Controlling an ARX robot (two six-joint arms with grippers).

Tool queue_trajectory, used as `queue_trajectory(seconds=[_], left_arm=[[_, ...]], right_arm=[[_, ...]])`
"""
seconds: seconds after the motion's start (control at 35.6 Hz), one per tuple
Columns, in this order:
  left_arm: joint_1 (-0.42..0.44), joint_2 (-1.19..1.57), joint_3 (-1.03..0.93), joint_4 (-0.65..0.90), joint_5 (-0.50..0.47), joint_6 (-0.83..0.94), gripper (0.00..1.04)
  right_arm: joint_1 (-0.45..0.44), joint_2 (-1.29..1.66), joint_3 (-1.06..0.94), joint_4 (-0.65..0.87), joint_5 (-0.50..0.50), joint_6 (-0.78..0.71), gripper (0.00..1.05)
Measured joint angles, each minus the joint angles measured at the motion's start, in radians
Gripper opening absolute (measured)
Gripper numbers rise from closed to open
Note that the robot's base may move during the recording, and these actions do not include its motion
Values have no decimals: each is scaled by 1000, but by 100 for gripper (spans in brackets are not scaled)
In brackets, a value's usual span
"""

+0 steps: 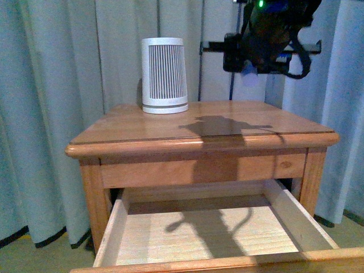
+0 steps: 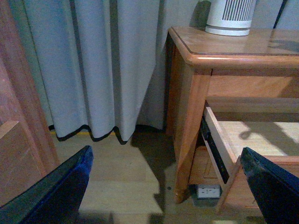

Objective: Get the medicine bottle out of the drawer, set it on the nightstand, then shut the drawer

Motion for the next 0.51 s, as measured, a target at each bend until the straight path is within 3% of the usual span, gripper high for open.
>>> queue_trajectory(seconds=[0.14, 0.37, 0.51], left_arm=[[0, 0, 0, 0, 0, 0, 98], [0, 0, 0, 0, 0, 0, 98], [0, 0, 0, 0, 0, 0, 98]], right_arm=[[-40, 222, 172, -10, -37, -3, 29], [-35, 328, 261, -35, -38, -2, 29], [-30, 335, 266, -25, -30, -10, 50]])
